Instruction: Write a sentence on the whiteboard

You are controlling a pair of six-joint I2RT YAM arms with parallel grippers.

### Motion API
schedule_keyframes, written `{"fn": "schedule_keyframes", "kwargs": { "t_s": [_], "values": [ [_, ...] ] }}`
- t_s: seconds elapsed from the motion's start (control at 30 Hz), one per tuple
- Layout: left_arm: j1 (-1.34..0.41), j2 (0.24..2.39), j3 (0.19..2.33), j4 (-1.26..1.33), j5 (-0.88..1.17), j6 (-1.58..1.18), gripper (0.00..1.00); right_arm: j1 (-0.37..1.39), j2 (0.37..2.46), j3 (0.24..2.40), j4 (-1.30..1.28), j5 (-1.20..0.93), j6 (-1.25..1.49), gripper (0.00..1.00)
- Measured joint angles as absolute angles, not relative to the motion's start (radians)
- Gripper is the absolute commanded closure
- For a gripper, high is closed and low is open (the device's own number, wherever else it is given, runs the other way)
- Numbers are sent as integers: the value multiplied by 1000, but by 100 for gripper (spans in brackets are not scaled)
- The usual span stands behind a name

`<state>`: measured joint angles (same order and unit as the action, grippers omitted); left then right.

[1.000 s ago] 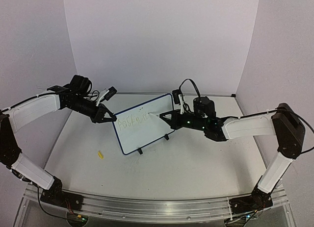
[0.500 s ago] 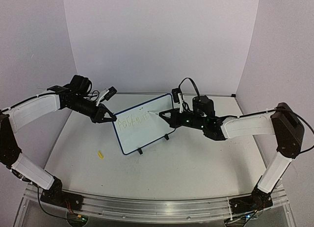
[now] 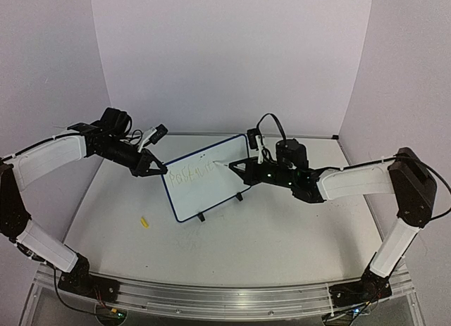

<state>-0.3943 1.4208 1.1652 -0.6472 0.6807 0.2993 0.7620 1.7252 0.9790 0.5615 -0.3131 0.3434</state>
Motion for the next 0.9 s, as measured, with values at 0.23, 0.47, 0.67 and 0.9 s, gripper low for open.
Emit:
{"fn": "schedule_keyframes", "kwargs": {
  "t_s": [0.23, 0.47, 0.67, 0.9],
  "values": [
    [-394, 1421, 1165, -647, 681, 299, 100, 762, 1727, 962, 560, -303, 350, 100],
    [-394, 1421, 1165, -647, 681, 296, 100, 762, 1729, 962, 559, -301, 355, 100],
    [-394, 1421, 1165, -647, 681, 296, 100, 762, 1729, 957, 558, -297, 357, 100],
    [-394, 1421, 1165, -647, 681, 297, 100, 762, 1726, 944, 553, -296, 355, 100]
  ]
}}
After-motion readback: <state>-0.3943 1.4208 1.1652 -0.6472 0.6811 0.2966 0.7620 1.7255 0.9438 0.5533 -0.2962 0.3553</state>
